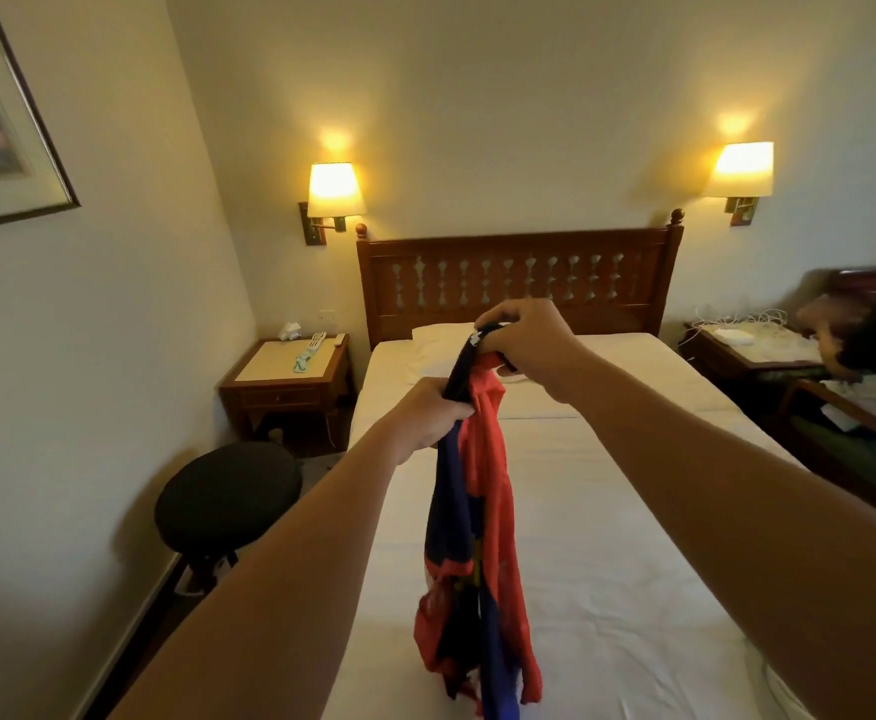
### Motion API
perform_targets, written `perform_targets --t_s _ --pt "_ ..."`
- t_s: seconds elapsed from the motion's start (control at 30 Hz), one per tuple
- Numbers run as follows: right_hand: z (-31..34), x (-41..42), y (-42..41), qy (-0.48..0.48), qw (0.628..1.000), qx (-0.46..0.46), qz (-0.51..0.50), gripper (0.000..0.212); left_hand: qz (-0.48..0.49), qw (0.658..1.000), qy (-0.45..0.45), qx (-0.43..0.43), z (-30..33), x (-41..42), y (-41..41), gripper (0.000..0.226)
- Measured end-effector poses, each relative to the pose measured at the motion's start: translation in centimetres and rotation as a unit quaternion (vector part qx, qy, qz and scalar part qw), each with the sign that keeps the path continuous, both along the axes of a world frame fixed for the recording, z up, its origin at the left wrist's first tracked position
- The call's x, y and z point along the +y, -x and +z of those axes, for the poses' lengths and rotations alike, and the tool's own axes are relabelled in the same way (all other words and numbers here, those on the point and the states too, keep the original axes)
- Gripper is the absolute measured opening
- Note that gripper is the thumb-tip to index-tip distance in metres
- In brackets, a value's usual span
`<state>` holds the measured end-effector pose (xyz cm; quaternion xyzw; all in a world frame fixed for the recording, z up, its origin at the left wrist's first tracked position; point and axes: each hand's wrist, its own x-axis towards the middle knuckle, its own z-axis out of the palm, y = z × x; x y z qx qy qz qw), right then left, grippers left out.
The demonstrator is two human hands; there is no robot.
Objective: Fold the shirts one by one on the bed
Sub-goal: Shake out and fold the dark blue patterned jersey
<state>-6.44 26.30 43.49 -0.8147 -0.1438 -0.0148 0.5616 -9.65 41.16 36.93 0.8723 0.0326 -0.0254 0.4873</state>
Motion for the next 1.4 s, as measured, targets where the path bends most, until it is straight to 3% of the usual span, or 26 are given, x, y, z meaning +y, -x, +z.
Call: perform_targets --t_s 0.17,0.23,0.33,0.4,0.47,0.6,0.7,0.77,0.8,0.87,0.93,0.97,1.03,1.1,1.17,1.3,1.4 --pt "-4.9 -1.8 -0.2 -0.156 0.979 0.121 0.053 0.068 0.014 0.992 0.127 -0.026 1.3 0.3 0.0 0.013" --pt "-8.0 -2.5 -0.2 -0.123 0.982 0.138 0.032 0.08 0.0 0.994 0.099 -0.036 2.2 0.4 -0.1 0.023" --pt "-12.6 -3.6 -0.3 0.018 0.987 0.156 0.031 0.096 -0.011 0.994 0.096 -0.052 3.4 0.3 -0.2 0.038" --pt "-14.6 -3.5 -0.1 0.105 0.972 0.196 0.075 0.093 -0.008 0.992 0.106 -0.062 4.4 0.3 0.1 0.038" --pt "-16.0 -2.6 0.2 0.119 0.962 0.219 0.115 0.081 -0.018 0.99 0.124 -0.069 5.1 0.7 0.2 0.032" --pt "-17.8 -0.7 -0.2 0.153 0.976 0.114 0.101 0.024 -0.022 0.982 0.176 -0.057 6.0 2.4 0.8 0.024" --pt "-17.0 -0.3 -0.4 0.08 0.992 0.09 0.042 0.017 0.013 0.976 0.219 -0.016 6.1 4.9 1.2 0.022" --pt "-15.6 -0.6 -0.7 0.022 0.997 0.08 0.002 0.024 0.044 0.973 0.224 0.028 5.4 7.6 1.5 0.021" --pt "-14.8 -0.8 -0.9 -0.003 0.997 0.07 -0.012 0.027 0.058 0.978 0.198 0.045 5.0 8.9 1.7 0.021" --pt "-13.1 -0.7 -1.4 -0.027 0.999 0.039 -0.017 0.025 0.074 0.994 0.043 0.069 4.2 11.4 1.8 0.024" --pt "-11.4 0.0 -1.6 -0.026 1.0 0.0 -0.001 0.017 0.016 0.984 -0.126 0.124 4.2 12.3 2.1 0.028" --pt "-10.5 0.4 -1.6 -0.024 0.999 -0.02 0.008 0.015 -0.019 0.972 -0.168 0.165 4.3 12.2 2.1 0.043" --pt "-8.9 1.1 -1.5 -0.005 0.997 -0.058 0.043 0.018 -0.056 0.965 -0.158 0.203 4.6 10.8 2.0 0.081" --pt "-7.5 1.7 -1.3 0.054 0.99 -0.095 0.084 0.02 -0.086 0.979 -0.087 0.16 4.2 8.4 1.5 0.096" --pt "-6.7 2.0 -1.5 0.111 0.98 -0.122 0.107 0.015 -0.099 0.988 -0.055 0.105 3.2 5.6 0.9 0.082" --pt "-5.5 0.2 -1.7 0.16 0.972 -0.151 0.086 0.01 -0.076 0.991 -0.111 -0.023 0.8 2.9 -0.9 0.017" --pt "-6.6 -3.0 -1.7 0.213 0.971 -0.085 0.073 0.008 -0.047 0.994 -0.065 -0.075 0.4 1.9 -1.3 0.009"
